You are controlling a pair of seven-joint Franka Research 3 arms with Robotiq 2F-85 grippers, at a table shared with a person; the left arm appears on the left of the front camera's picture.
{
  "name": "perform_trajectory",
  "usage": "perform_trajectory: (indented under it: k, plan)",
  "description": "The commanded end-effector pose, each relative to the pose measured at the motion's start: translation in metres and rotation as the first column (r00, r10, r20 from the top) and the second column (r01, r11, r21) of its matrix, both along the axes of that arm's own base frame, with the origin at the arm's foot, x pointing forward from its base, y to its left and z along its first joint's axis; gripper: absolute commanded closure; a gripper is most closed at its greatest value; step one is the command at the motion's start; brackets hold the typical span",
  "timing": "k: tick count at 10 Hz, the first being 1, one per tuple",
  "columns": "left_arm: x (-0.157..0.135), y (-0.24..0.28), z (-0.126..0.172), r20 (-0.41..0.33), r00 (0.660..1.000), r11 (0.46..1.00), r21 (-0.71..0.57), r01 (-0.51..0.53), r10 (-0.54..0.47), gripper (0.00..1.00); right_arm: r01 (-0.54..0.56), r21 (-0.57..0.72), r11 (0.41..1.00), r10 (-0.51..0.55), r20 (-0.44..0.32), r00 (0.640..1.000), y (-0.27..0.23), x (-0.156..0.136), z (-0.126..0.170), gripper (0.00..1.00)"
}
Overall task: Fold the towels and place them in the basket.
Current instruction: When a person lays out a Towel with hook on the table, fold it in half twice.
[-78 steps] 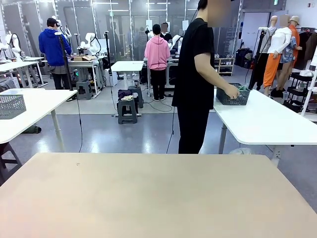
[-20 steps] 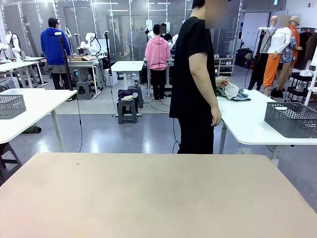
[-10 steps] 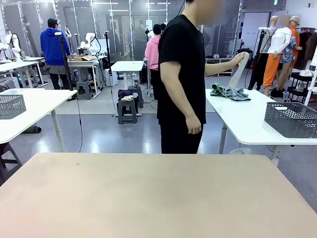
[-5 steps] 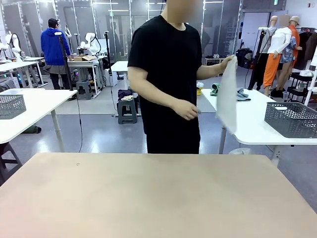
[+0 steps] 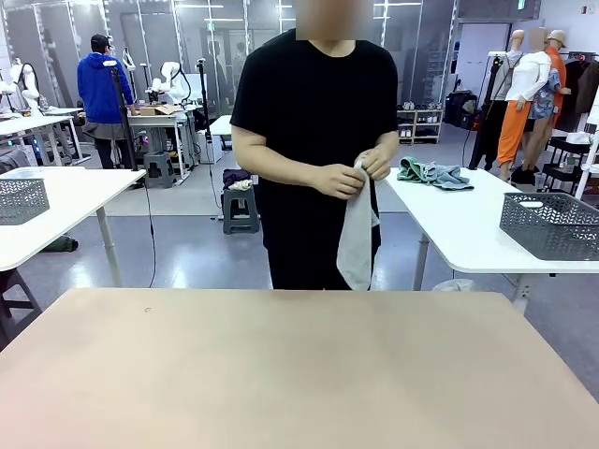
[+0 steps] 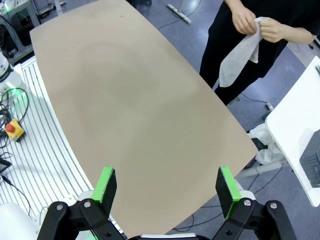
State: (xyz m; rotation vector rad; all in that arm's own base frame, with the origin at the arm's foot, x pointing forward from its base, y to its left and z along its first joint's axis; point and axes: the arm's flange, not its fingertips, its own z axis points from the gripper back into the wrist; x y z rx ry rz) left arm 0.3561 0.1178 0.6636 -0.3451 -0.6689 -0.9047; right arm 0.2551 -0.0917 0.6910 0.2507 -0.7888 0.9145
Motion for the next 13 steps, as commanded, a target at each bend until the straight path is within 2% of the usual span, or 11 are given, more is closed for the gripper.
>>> perform_trajectory:
  k: [1, 13]
  plan:
    - [0.0002, -0.0006, -0.0001, 0.002, 1.000, 1.000, -0.002, 0.001, -0.001, 0.00, 0.000, 0.001, 1.000, 0.000, 0.000, 1.000, -0.0001, -0.0001, -0.0003, 0.00]
    - [0.0002, -0.0006, -0.0001, 0.002, 1.000, 1.000, -0.002, 0.001, -0.001, 0.00, 0.000, 0.001, 1.000, 0.000, 0.000, 1.000, -0.0001, -0.0001, -0.0003, 0.00]
